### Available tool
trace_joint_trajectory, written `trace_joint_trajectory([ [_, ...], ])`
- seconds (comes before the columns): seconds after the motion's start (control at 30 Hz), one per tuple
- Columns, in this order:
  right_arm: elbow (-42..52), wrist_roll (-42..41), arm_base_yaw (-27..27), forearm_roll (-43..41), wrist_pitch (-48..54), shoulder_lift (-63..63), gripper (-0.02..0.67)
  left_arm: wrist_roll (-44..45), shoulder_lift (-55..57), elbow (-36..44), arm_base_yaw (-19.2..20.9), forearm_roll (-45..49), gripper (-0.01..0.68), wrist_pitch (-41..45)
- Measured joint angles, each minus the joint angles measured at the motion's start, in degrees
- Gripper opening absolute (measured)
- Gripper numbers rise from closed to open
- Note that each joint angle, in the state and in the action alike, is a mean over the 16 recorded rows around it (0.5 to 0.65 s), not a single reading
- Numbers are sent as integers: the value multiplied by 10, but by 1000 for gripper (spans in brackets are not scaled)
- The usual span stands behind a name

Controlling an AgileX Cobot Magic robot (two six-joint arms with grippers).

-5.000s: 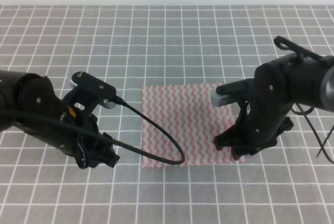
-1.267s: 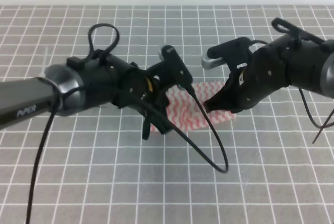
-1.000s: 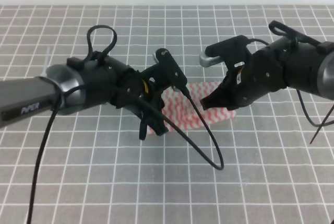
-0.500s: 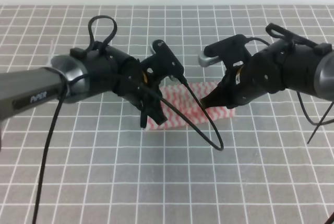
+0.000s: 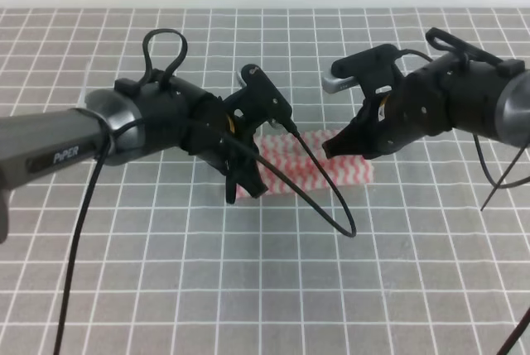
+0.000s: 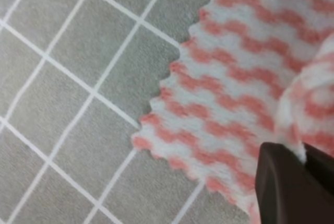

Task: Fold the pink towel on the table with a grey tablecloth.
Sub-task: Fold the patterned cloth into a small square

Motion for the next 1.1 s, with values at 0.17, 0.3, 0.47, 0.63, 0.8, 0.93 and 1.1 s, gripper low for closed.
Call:
trace_joint_trajectory([
  [0.17, -11, 0, -1, 0, 0, 10, -15, -8, 3, 0, 5, 0, -2, -5],
  [0.3, -17, 0, -1, 0, -1, 15, -15, -14, 7, 0, 9, 0, -2, -10],
  [0.47, -21, 0, -1, 0, -5, 19, -15, -18, 14, 0, 13, 0, -2, -16],
  [0.63, -23, 0, -1, 0, -11, 21, -15, -17, 20, -2, 14, 0, -2, -21],
  [0.8, -23, 0, -2, -1, -17, 22, -15, -17, 27, -14, 14, 1, -2, -22],
  [0.93, -24, 0, -5, -1, -21, 23, -15, -17, 34, -31, 14, 2, -2, -15],
  [1.1, -24, 0, -12, -2, -23, 24, -15, -17, 46, -54, 14, 3, -2, -2],
])
